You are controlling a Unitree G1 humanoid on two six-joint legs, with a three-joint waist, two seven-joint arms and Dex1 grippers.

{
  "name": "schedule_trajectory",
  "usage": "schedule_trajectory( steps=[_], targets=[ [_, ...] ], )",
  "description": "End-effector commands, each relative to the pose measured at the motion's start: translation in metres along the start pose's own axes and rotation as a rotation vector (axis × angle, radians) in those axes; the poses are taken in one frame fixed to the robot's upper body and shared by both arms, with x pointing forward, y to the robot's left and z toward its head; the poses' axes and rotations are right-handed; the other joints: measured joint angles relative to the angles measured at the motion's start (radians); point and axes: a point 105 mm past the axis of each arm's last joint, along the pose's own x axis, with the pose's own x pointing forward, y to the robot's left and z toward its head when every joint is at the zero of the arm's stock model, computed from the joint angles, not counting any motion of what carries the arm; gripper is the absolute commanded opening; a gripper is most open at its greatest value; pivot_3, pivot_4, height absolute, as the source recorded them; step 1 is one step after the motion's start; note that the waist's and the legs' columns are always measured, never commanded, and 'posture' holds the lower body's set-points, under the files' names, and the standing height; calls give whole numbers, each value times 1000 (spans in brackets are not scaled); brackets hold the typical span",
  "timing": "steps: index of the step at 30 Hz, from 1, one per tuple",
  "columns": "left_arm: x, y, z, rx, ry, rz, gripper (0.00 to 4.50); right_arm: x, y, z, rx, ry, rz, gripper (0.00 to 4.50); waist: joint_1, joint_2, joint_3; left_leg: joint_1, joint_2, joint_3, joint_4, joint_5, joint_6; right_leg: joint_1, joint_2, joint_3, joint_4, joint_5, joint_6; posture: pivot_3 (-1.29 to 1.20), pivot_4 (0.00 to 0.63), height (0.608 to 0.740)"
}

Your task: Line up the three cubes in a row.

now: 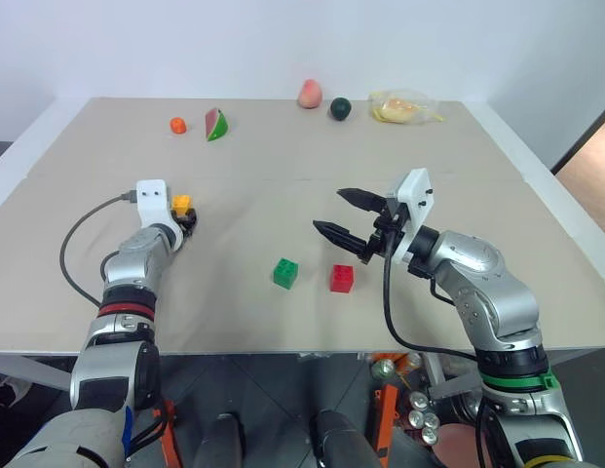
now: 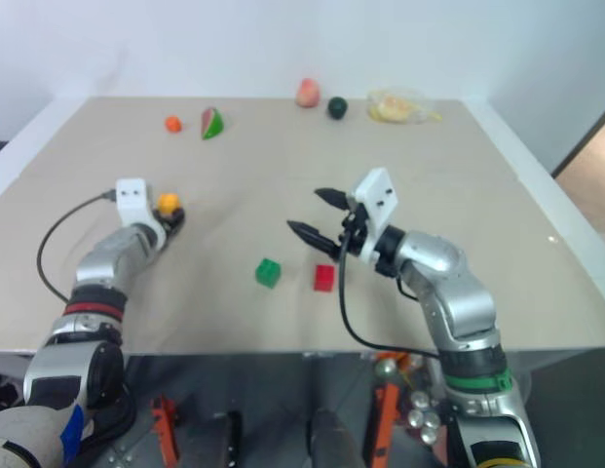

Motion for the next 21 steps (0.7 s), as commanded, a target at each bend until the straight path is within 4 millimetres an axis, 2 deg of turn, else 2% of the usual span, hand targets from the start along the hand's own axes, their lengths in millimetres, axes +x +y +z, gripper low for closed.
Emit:
schedule_trajectory(
  steps=[1, 2, 6, 8, 10, 14, 18, 21],
  targets=[
    [1, -5, 18, 47, -52, -33, 1538, -4, -1, 17, -45, -51, -8, 3888, 0, 0, 0, 0, 0, 0, 0, 0, 0, 0, 0, 0, 0, 0, 0, 0, 150, 740],
    [1, -7, 18, 76, -54, -46, 1304, -3, -1, 17, -45, -52, -7, 3888, 0, 0, 0, 0, 0, 0, 0, 0, 0, 0, 0, 0, 0, 0, 0, 0, 150, 740],
    [-1, -12, 27, 149, -113, -113, 1304, -3, 0, 17, -45, -53, -1, 3888, 0, 0, 0, 0, 0, 0, 0, 0, 0, 0, 0, 0, 0, 0, 0, 0, 150, 740],
    [-7, -20, 42, 214, -203, -216, 1304, -4, 1, 17, -45, -51, 6, 3888, 0, 0, 0, -1, 0, 0, 0, 0, 0, 0, 0, 0, 0, 0, 0, 0, 150, 740],
    [-11, -24, 50, 244, -249, -289, 1304, -5, 1, 17, -45, -49, 8, 3888, -1, 0, 0, -1, 0, 0, -1, 0, 0, -1, 0, 0, 0, 0, 0, 0, 150, 740],
    [-32, -40, 62, 310, -344, -573, 1304, -8, 0, 16, -44, -43, 7, 3888, 0, 0, 0, -1, 0, 0, -1, 0, 0, -1, 0, 0, 0, 0, 0, 0, 150, 740],
    [-72, -49, 38, 448, -294, -1002, 1304, -10, -1, 16, -47, -36, 3, 3888, -2, 0, 0, -2, 0, 0, -1, 0, -1, -2, 0, 0, -1, -1, -2, 0, 150, 740],
    [-84, -37, 23, 460, -203, -1127, 1304, -12, -1, 16, -48, -31, -2, 3888, -2, 0, 0, -2, 1, 0, -1, 0, -1, -2, 0, 0, 0, -4, -7, 0, 150, 740]
  ],
)
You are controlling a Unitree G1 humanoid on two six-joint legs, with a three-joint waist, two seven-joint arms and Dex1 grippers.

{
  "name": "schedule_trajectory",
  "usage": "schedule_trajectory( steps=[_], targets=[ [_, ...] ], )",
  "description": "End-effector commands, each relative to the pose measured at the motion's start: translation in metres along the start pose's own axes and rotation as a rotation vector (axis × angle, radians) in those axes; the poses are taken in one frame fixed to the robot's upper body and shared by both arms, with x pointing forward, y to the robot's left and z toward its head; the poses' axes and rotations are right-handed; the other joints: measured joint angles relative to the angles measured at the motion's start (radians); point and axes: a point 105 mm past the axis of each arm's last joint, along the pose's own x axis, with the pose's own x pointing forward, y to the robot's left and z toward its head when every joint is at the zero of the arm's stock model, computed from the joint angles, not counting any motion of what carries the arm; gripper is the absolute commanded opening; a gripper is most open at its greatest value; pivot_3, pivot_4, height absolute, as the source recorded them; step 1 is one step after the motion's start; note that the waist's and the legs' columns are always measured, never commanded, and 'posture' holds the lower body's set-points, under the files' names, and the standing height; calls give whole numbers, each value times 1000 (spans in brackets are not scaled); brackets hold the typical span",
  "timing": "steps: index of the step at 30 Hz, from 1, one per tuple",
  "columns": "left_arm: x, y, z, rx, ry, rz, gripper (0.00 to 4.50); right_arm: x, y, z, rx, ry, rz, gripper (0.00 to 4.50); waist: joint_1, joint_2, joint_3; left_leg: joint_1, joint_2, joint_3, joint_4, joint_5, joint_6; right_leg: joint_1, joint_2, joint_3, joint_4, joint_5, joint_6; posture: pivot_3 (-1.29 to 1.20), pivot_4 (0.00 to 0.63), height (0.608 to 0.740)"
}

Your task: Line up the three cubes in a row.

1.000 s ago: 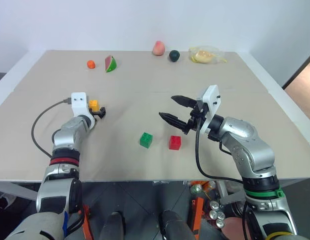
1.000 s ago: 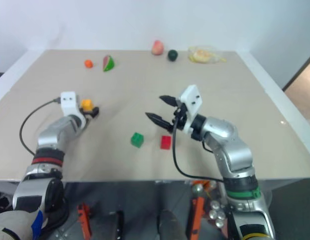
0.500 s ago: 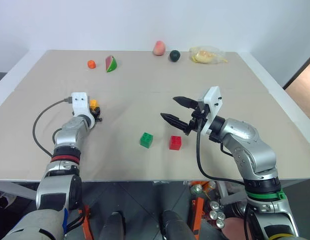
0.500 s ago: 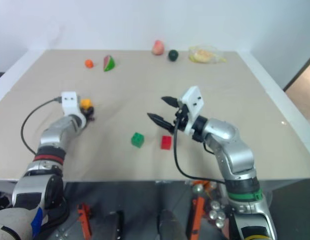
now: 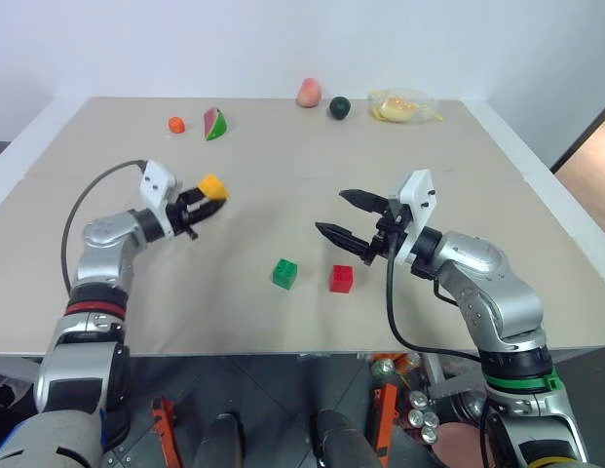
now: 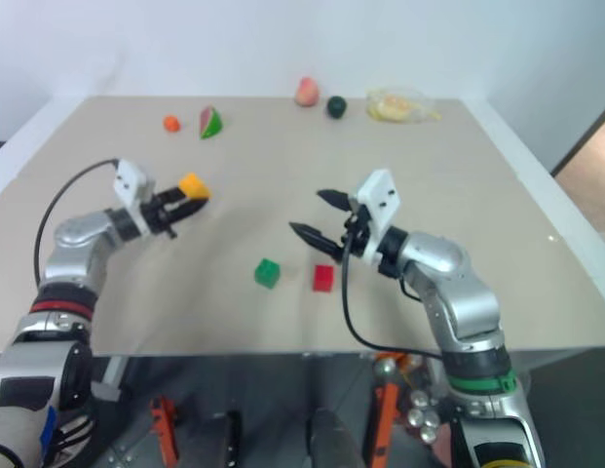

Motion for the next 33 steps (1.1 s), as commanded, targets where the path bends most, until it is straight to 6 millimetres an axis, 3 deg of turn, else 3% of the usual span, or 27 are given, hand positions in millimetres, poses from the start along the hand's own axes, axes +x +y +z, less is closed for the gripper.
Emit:
schedule_trajectory(
  steps=[1, 7, 18, 33],
  targets=[
    [-20, -6, 0, -17, 21, -141, 1304, -8, 0, 17, -41, -45, -5, 3888, 1, 0, 0, 0, 0, 0, 0, 0, 0, 0, 0, 0, 0, 0, 0, 0, 150, 740],
    [-22, -9, -6, -48, 75, -213, 1304, -14, 0, 18, -42, -27, -14, 3888, 3, 0, 0, -2, 0, -1, 2, 0, 0, 0, 0, 0, 0, 0, 0, 0, 150, 740],
    [-1, -27, -19, -72, 112, -342, 1304, -21, 0, 21, -51, 4, -21, 3888, 2, 0, 0, -2, 0, -1, 2, 0, 0, -1, 0, -1, 0, 0, 0, 0, 150, 740],
    [-1, -34, -32, 9, 241, -420, 1304, -27, 3, 20, -39, 18, -29, 3888, 3, 0, 0, -2, 0, -1, 2, 0, 1, -1, 0, -1, 0, 0, 0, 0, 150, 740]
  ],
)
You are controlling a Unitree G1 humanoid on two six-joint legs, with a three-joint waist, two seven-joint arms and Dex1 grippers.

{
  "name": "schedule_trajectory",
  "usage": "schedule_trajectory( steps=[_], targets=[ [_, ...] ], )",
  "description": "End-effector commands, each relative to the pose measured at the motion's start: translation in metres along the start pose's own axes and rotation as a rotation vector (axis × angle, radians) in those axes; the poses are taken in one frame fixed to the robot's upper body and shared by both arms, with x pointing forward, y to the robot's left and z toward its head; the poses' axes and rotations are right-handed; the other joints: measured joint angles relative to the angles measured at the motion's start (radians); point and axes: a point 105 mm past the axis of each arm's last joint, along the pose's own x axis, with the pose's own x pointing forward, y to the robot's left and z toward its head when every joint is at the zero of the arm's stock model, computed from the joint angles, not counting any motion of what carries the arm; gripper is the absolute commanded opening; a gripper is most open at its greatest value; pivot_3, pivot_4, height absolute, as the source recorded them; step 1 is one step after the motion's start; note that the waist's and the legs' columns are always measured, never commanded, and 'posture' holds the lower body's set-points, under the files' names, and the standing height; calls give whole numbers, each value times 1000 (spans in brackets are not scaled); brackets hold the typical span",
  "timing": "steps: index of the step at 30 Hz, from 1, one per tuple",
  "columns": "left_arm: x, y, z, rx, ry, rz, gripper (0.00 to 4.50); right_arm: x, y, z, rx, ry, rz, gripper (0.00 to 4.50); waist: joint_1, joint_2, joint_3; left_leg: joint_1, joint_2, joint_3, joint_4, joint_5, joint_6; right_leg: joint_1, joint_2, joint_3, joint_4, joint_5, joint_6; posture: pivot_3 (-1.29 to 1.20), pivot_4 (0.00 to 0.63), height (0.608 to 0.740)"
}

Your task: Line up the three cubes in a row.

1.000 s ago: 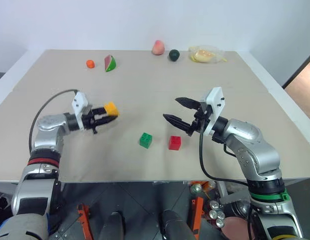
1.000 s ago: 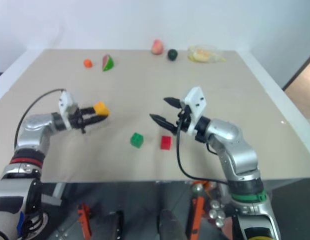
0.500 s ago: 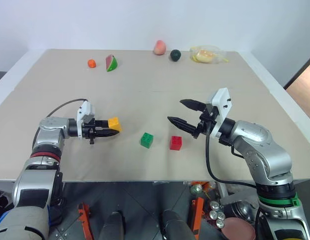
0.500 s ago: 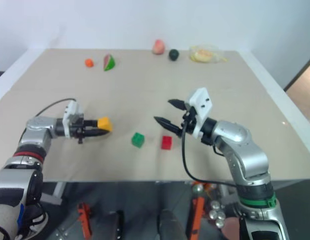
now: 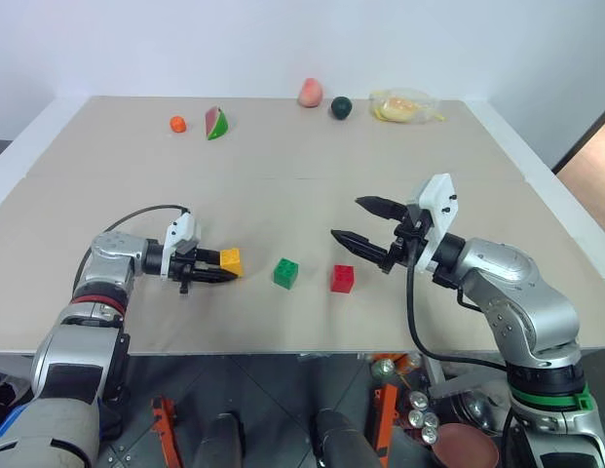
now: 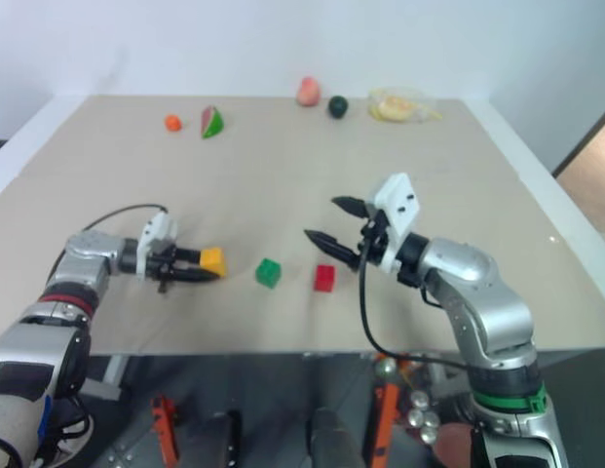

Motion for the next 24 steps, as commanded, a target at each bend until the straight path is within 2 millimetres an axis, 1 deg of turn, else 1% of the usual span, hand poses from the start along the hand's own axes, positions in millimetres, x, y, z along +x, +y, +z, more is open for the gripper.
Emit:
schedule_trajectory(
  steps=[1, 6, 16, 20, 24],
  targets=[
    [-6, 4, 10, 80, 39, -11, 1304, -7, 2, 17, -43, -45, -3, 3888, 0, 0, 0, 0, 0, 0, 0, 0, 0, 0, 0, 0, 0, 0, 0, 0, 150, 740],
    [-2, 5, 15, 118, 38, -24, 1304, -10, 3, 17, -41, -37, -4, 3888, 0, 0, 0, 0, 0, 0, 0, 0, 0, 0, 0, 0, 0, 0, 0, 0, 150, 740],
    [10, 0, 15, 129, 15, -56, 1304, -13, 5, 16, -36, -24, -7, 3888, 0, 0, 0, 0, 0, 0, 0, 0, 0, 0, 0, 0, 0, 0, 0, 0, 150, 740],
    [13, -4, 8, 116, 17, -67, 1304, -12, 5, 16, -35, -21, -4, 3888, 0, 0, 0, 0, 0, 0, 0, 0, 0, 0, 0, 0, 0, 0, 0, 0, 150, 740],
    [11, -6, 0, 90, 57, -77, 1304, -12, 5, 17, -34, -18, -4, 3888, 0, 0, 0, 0, 0, 0, 0, 0, 0, 0, 0, 0, 0, 0, 0, 0, 150, 740]
  ],
)
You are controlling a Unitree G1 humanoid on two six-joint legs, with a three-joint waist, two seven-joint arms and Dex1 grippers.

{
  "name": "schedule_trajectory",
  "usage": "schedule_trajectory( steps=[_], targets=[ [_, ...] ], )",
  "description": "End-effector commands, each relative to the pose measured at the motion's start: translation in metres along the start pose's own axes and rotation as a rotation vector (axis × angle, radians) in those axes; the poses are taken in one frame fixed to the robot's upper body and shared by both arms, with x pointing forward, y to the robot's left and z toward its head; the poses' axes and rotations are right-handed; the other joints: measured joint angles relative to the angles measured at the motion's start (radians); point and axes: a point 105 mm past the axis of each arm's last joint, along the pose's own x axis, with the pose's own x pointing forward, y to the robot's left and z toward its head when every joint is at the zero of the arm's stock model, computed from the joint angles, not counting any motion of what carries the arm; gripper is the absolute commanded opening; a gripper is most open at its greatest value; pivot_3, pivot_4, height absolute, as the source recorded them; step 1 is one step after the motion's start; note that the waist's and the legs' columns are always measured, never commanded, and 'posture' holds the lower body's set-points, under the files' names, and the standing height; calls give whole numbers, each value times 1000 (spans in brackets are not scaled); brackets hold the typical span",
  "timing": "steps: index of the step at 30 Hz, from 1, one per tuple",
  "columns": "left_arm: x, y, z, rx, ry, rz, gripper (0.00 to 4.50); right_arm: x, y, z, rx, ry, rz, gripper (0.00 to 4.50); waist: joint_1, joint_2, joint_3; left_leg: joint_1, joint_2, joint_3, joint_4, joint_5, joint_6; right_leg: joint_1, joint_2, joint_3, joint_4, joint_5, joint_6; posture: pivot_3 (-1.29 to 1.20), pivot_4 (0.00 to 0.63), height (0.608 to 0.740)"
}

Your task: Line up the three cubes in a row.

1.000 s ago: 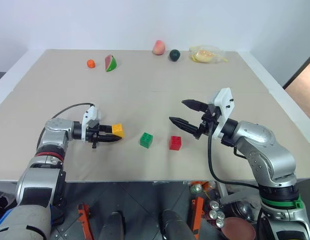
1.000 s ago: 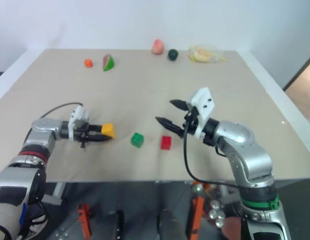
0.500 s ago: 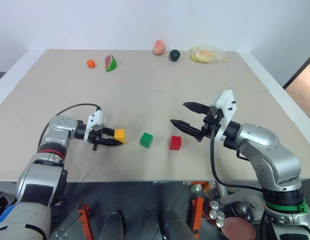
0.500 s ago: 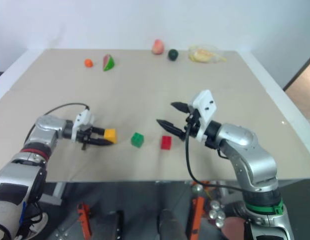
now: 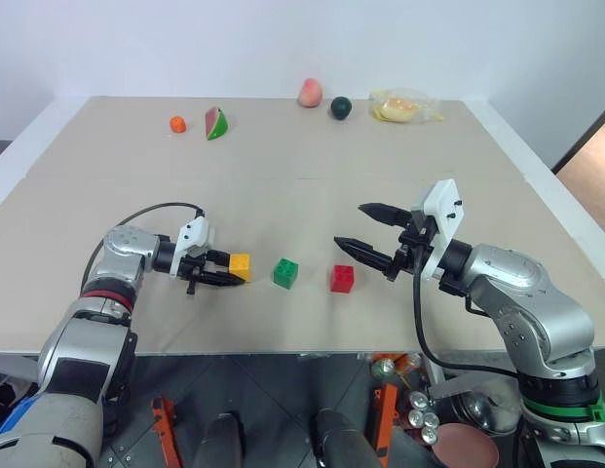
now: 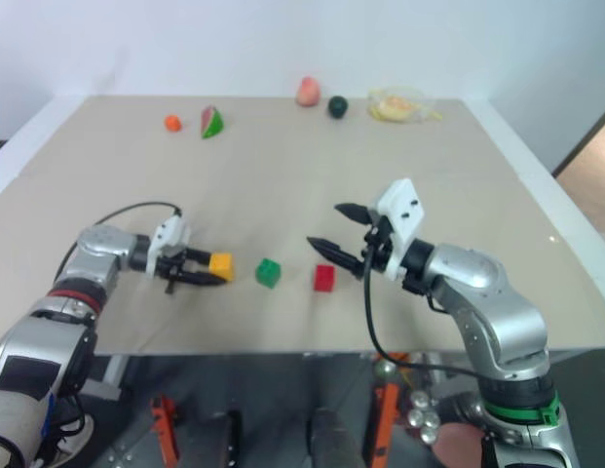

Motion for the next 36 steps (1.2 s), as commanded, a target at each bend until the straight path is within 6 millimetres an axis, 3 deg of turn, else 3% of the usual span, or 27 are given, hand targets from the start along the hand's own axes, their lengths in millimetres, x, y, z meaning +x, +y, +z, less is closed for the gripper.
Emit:
schedule_trajectory(
  steps=[1, 8, 15, 20, 25, 28, 32, 36],
  targets=[
    [-4, -2, -5, -17, 30, -10, 2318, -5, -1, 17, -52, -44, -8, 3888, 0, 0, 0, 0, 0, 0, 0, 0, 0, 0, 0, 0, 0, 0, 0, 0, 150, 740],
    [-11, 5, 3, 9, -27, 54, 4392, -4, -3, 18, -57, -41, -7, 3888, 0, 0, 0, 1, 0, 0, 0, 0, 0, 0, 0, 0, 0, 0, 0, 0, 150, 740],
    [-35, 7, 6, 11, -2, 93, 4392, 3, -2, 21, -62, -62, 24, 3888, -1, 0, 0, 0, 0, 0, 0, 0, 0, 0, 0, 0, 0, 0, 0, 0, 150, 740],
    [-76, -2, 7, -92, 33, 132, 4392, 8, -7, 26, -77, -86, 48, 3888, -8, 0, 0, 0, 2, 0, 0, 0, 0, -1, 1, 0, 1, 0, 0, 0, 150, 740],
    [-118, -11, 4, -240, 11, 276, 4392, 10, -30, 24, -62, -111, -38, 3888, -18, 0, 0, 0, 3, 0, -1, 0, 0, -1, 2, -1, 1, -1, -2, 0, 150, 740],
    [-132, -4, 10, -292, -92, 450, 4392, 10, -50, 13, -16, -105, -150, 3888, -17, 0, 0, 0, 4, 0, 0, 0, 0, -1, 2, -2, 2, 0, -2, 0, 150, 740],
    [-154, 12, -3, -364, -192, 942, 4392, 0, -82, -33, 81, -23, -445, 3888, -17, 0, 0, 1, 4, 0, 1, 0, 0, -1, 2, -2, 2, 0, -2, 0, 150, 740],
    [-137, -2, -11, -446, -237, 1077, 4392, -8, -91, -62, 138, 6, -605, 3888, -15, 0, 0, 1, 4, 0, 0, 0, 0, 0, 1, -2, 2, 2, 2, 0, 150, 740]
  ],
)
